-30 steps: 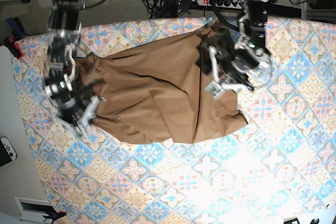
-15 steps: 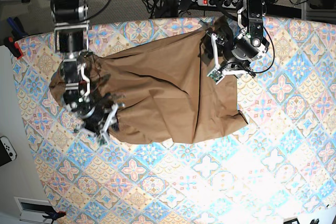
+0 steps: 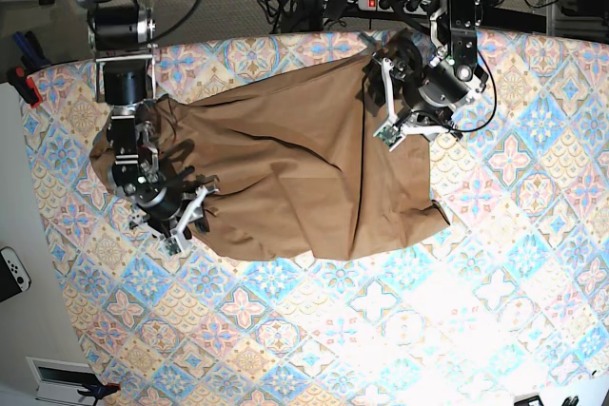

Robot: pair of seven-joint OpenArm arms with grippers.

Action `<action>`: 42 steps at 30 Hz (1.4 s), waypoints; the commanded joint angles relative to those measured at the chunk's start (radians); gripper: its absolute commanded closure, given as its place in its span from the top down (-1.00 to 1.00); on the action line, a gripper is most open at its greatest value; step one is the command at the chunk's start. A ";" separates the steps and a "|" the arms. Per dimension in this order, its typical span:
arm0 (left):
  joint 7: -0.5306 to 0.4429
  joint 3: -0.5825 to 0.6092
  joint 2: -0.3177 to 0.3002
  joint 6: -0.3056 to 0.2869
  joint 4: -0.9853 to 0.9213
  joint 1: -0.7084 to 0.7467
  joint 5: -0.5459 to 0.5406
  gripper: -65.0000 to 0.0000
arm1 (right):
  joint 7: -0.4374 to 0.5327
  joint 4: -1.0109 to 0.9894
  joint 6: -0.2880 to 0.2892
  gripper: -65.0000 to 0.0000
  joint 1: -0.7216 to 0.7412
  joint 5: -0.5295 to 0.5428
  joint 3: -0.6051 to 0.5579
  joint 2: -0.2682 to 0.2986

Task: Layout the t-shirt on the table in an organized manner, then fold the t-shirt properly
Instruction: 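Grasp the shirt edge with the right gripper and pull it outward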

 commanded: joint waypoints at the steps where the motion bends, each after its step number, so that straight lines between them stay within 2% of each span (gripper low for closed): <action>1: -0.008 0.000 -0.001 0.002 0.024 -0.001 -0.004 -0.04 | -0.016 -0.009 0.000 -0.34 0.047 -0.012 0.000 0.008; 6: -0.008 -0.003 -0.001 0.002 0.024 0.001 -0.002 -0.04 | 0.023 -0.095 0.000 -0.34 0.076 -0.012 -0.101 0.008; 15: -0.008 -0.003 -0.001 0.002 0.024 0.001 0.000 -0.04 | 0.033 -0.096 0.000 -0.36 0.074 -0.016 -0.323 0.008; 18: -0.008 -0.003 -0.001 0.002 0.024 0.001 0.000 -0.04 | 0.033 -0.096 0.000 -0.39 0.073 -0.119 -0.377 0.008; 19: -0.008 -0.003 -0.001 0.002 0.024 0.001 0.000 -0.04 | 0.033 -0.096 0.000 -0.47 0.073 -0.176 -0.377 0.008; 22: -0.008 -0.003 -0.001 0.002 0.024 0.001 0.000 -0.04 | 0.035 -0.096 -0.001 -0.91 0.073 -0.334 -0.334 0.005; 23: -0.008 -0.003 -0.001 0.002 0.022 0.001 0.000 -0.04 | 0.035 -0.095 -0.001 -1.00 0.073 -0.382 -0.303 0.005; 26: -0.008 -0.003 -0.001 0.002 0.022 0.001 0.000 -0.04 | 0.035 -0.092 -0.001 -1.00 0.071 -0.477 -0.173 -0.005; 28: -0.008 -0.003 -0.001 0.002 0.022 0.001 0.000 -0.04 | 0.035 -0.092 -0.001 -1.00 0.073 -0.518 -0.075 -0.038; 34: -0.008 -0.002 -0.001 0.002 0.021 0.001 0.001 -0.04 | 0.035 -0.092 -0.001 -1.00 0.076 -0.564 0.183 -0.065; 42: -0.008 0.003 -0.001 0.002 0.019 0.014 0.001 -0.04 | 0.030 -0.090 -0.001 -1.00 0.156 -0.563 0.247 -0.065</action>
